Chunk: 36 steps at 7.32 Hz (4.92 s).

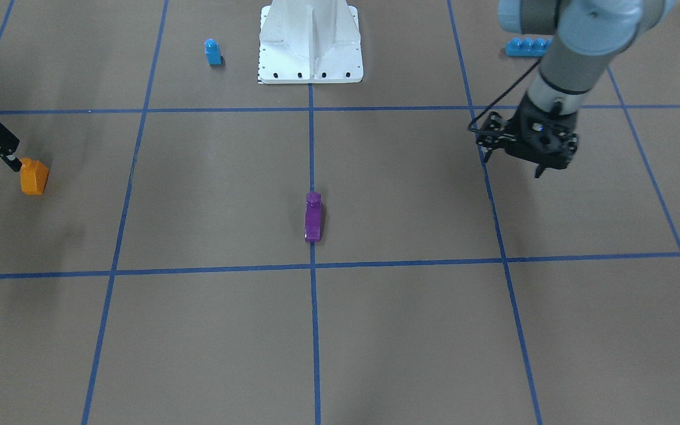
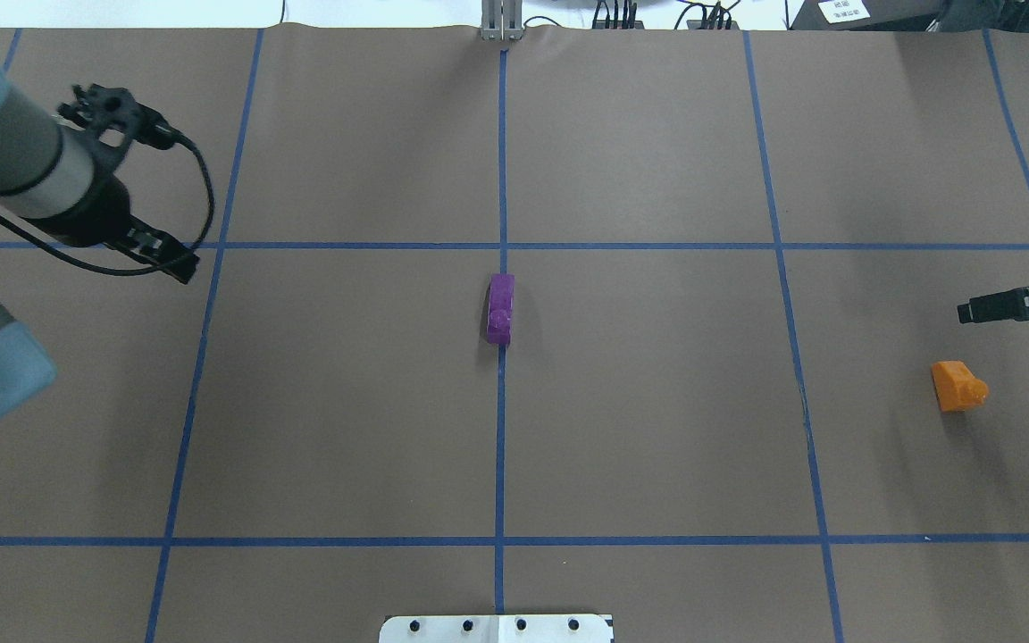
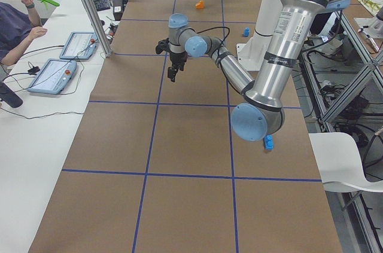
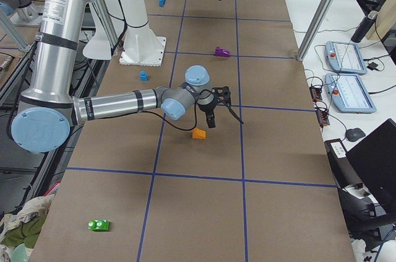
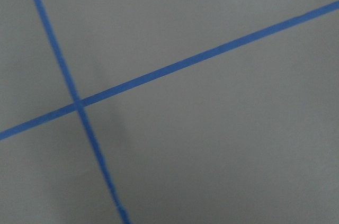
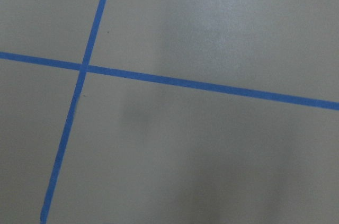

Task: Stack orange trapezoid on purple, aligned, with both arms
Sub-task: 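Lower the right gripper onto the orange trapezoid block and grasp it, then carry the orange block with the right gripper above the purple block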

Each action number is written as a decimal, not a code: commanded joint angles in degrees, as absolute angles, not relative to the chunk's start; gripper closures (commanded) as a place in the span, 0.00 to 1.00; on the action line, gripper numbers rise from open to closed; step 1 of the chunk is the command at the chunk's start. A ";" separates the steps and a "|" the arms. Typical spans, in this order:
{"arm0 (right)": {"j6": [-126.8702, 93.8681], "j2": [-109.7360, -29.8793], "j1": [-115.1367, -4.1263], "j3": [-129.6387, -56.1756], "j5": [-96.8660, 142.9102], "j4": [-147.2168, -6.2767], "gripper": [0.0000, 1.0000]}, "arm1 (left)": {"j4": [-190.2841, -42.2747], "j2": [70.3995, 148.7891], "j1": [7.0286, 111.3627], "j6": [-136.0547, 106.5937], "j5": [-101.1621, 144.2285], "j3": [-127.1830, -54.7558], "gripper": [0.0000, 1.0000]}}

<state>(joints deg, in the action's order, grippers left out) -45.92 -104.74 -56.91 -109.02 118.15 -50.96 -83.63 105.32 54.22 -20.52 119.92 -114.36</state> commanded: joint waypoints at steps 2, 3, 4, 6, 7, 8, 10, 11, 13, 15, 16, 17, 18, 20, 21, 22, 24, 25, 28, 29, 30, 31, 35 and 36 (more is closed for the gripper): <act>-59.30 -108.28 -43.73 -105.41 103.06 -42.74 0.01 | -83.58 99.59 64.50 -5.82 125.93 -114.78 0.00; -60.81 -108.28 -41.94 -102.77 101.96 -37.49 0.01 | -83.58 99.49 64.60 -5.80 125.95 -114.87 0.00; -61.08 -108.72 -40.71 -102.05 101.34 -37.01 0.03 | -83.67 99.58 64.60 -5.80 125.95 -114.87 0.00; -61.26 -109.24 -40.08 -101.69 101.25 -36.91 0.59 | -83.67 99.49 64.60 -6.15 125.86 -115.14 0.00; -61.17 -109.42 -40.08 -101.69 101.42 -36.91 0.89 | -83.67 99.49 64.60 -6.33 125.77 -115.14 0.00; -61.08 -109.42 -40.08 -101.78 101.51 -37.00 1.00 | -83.67 99.49 64.60 -6.33 125.77 -115.05 0.00; -61.00 -108.73 -40.17 -104.39 102.39 -37.70 1.00 | -84.02 98.36 64.77 -6.85 125.86 -115.05 0.00; -61.00 -107.33 -40.60 -105.20 105.26 -37.79 1.00 | -84.02 98.00 66.95 -6.77 125.77 -114.70 0.00; -61.00 -96.66 -44.29 -107.13 110.38 -49.58 1.00 | -84.20 92.06 69.42 -6.59 125.42 -113.83 0.00; -61.17 -80.33 -44.12 -107.84 110.39 -68.10 1.00 | -84.37 91.23 77.58 -5.46 125.68 -110.58 0.00; -61.26 -71.98 -43.51 -107.84 110.39 -77.60 1.00 | -84.37 91.23 80.04 -0.75 125.94 -108.57 0.00; -62.39 -66.41 -41.77 -107.75 110.22 -82.83 1.00 | -84.37 91.14 82.68 4.60 126.03 -105.76 0.00; -67.19 -62.18 -39.22 -106.97 109.95 -83.49 1.00 | -84.37 91.06 84.01 5.79 126.21 -105.21 0.00; -68.81 -52.97 -34.57 -105.56 105.77 -91.69 1.00 | -84.29 90.09 84.20 5.80 128.58 -105.21 0.00; -72.04 -48.73 -33.32 -103.29 105.38 -94.72 1.00 | -84.37 89.74 84.20 5.89 128.58 -105.29 0.00; -72.68 -45.30 -32.18 -98.83 104.86 -94.75 1.00 | -84.37 89.48 84.20 5.89 128.58 -105.38 0.00; -72.51 -43.33 -30.77 -94.75 102.40 -94.48 1.00 | -84.37 89.47 84.29 5.89 128.58 -105.29 0.00; -72.42 -43.33 -30.41 -94.31 102.31 -94.48 1.00 | -84.37 89.47 84.29 5.89 128.58 -105.29 0.00; -72.25 -40.18 -29.97 -89.14 100.99 -94.22 1.00 | -84.46 88.51 84.29 5.98 128.50 -105.47 0.00; -72.16 -39.64 -29.97 -87.90 100.81 -94.31 1.00 | -84.46 88.51 84.29 5.98 128.50 -105.47 0.00; -72.25 -39.81 -29.71 -87.80 100.72 -94.31 1.00 | -84.46 88.51 84.29 5.89 128.50 -105.47 0.00; -72.33 -39.73 -29.53 -87.02 100.55 -94.22 1.00 | -84.46 88.51 84.29 5.89 128.50 -105.47 0.00; -72.42 -39.46 -28.39 -85.70 98.54 -94.22 1.00 | -84.46 88.59 84.29 5.89 128.50 -105.21 0.00; -72.42 -39.29 -28.21 -85.69 98.18 -94.13 1.00 | -84.46 88.59 84.20 5.89 128.50 -105.12 0.00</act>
<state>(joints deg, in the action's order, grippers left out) -72.43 -39.42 -28.57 -85.89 98.86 -94.20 -84.46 88.59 84.28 5.89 128.50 -105.21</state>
